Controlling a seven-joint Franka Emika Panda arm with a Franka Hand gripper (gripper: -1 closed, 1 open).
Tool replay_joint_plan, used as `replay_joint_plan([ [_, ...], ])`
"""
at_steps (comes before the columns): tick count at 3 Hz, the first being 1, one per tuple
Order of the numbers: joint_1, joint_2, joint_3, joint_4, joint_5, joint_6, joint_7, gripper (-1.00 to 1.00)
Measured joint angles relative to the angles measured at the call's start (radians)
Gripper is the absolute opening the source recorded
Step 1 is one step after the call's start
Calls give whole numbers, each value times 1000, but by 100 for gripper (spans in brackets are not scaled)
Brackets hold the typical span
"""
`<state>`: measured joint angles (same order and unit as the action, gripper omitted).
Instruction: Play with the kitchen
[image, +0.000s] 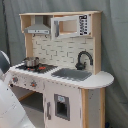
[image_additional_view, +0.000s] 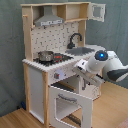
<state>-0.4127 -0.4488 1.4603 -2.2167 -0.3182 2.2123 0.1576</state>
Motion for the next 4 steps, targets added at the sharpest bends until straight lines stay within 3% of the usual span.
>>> replay_joint_plan([
  [2,55,-116,-14,6,-135,-115,2,100],
  [4,79,-243,6,29,-289,-214,-57,100],
])
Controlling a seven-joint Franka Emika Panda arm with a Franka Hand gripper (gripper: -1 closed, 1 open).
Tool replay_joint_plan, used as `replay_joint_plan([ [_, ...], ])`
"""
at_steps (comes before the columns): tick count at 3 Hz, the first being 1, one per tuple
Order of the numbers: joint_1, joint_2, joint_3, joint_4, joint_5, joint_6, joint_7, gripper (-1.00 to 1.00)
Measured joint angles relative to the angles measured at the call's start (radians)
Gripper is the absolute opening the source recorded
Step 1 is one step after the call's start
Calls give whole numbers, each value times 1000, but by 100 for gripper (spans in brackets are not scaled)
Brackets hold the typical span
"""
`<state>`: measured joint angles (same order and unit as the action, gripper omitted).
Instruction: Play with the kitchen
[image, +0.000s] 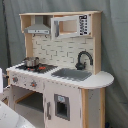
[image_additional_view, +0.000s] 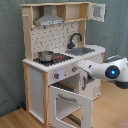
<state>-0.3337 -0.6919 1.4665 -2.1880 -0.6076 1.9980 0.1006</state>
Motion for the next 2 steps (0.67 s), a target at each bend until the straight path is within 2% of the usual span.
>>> replay_joint_plan([
  [2,-1,-118,51,26,-163,-48,-86,100],
])
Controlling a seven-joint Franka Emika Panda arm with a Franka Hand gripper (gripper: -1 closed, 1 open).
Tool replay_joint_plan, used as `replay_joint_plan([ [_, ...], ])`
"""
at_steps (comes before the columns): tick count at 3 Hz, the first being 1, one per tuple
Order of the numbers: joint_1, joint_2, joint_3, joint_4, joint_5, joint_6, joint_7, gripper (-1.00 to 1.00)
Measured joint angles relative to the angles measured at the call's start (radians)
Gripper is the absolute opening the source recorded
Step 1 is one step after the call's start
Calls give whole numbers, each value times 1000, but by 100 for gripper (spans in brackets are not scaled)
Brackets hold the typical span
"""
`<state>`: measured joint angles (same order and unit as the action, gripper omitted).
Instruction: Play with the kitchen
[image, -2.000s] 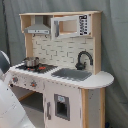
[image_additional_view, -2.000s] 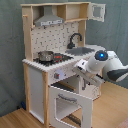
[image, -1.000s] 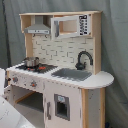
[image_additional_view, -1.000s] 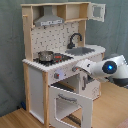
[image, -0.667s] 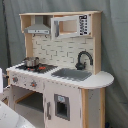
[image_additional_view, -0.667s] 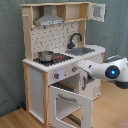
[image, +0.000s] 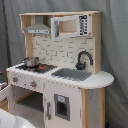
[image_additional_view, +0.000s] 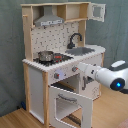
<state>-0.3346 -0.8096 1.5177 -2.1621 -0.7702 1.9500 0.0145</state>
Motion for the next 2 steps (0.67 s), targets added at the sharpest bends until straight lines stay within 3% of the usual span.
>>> replay_joint_plan([
  [2,-1,-113,69,11,-165,-4,-66,100],
])
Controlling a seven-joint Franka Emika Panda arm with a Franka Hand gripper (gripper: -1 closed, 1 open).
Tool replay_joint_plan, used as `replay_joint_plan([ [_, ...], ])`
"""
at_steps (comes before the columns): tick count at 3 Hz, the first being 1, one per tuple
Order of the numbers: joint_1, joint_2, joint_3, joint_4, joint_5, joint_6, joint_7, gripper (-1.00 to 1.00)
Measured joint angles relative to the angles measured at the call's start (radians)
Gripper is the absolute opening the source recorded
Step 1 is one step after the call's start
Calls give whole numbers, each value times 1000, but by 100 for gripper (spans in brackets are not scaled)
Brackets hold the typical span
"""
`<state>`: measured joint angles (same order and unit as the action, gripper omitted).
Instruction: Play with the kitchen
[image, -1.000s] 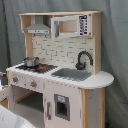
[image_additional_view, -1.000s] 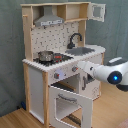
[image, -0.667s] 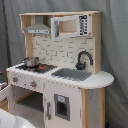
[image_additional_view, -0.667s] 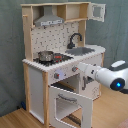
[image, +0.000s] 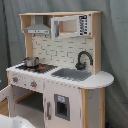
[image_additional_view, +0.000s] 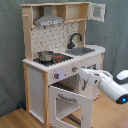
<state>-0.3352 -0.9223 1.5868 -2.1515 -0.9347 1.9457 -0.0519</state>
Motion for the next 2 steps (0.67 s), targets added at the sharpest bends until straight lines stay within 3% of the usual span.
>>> replay_joint_plan([
  [1,-1,-66,43,-4,-78,8,-21,100],
  [2,8,-101,73,-55,-125,64,-32,100],
])
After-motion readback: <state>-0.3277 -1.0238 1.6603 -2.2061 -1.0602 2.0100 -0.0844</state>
